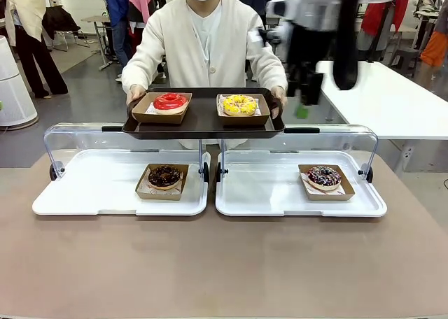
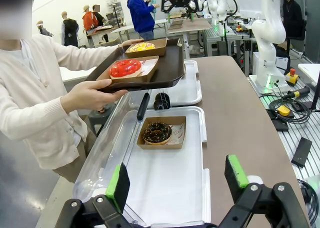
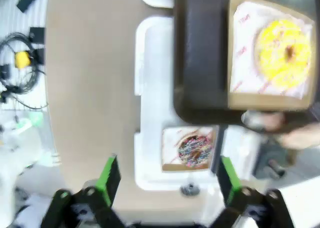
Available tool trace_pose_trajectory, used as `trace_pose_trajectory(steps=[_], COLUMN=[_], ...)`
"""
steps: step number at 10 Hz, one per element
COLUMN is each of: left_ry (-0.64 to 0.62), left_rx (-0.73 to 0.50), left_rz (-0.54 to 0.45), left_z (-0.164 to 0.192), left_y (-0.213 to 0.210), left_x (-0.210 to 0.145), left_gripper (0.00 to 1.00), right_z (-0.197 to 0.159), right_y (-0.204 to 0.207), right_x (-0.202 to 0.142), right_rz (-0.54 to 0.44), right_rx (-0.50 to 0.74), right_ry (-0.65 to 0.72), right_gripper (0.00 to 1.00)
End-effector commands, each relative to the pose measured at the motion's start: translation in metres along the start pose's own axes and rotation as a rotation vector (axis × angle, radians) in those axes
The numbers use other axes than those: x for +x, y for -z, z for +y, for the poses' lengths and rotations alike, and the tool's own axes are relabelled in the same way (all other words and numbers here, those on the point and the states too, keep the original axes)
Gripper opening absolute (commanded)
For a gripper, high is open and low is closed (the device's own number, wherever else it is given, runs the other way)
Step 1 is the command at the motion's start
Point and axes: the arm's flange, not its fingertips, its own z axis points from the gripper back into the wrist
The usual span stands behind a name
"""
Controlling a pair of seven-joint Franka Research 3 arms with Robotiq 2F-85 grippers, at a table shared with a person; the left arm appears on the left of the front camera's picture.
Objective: Provide the desired donut to the person.
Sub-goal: Place the picked Paper togo box onto the Handle tray extended by the person.
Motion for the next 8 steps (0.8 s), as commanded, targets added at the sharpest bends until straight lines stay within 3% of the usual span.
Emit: trace_pose_trajectory(steps=[1,4,7,8], left_ry=[0.002,0.002,0.002,0.002], left_rx=[0.002,0.002,0.002,0.002], left_rz=[-0.012,-0.012,-0.012,-0.012], left_z=[0.0,0.0,0.0,0.0], left_y=[-0.001,-0.001,-0.001,-0.001], left_x=[0.003,0.003,0.003,0.003], left_gripper=[1.0,1.0,1.0,1.0], right_z=[0.043,0.069,0.082,0.075], right_y=[0.01,0.01,0.003,0.004], right_x=[-0.059,-0.12,-0.14,-0.141], right_rz=[-0.043,-0.101,-0.118,-0.077], right_rx=[0.009,0.006,0.033,0.02], right_ry=[0.021,0.091,0.085,0.12], right_gripper=[1.0,1.0,1.0,1.0])
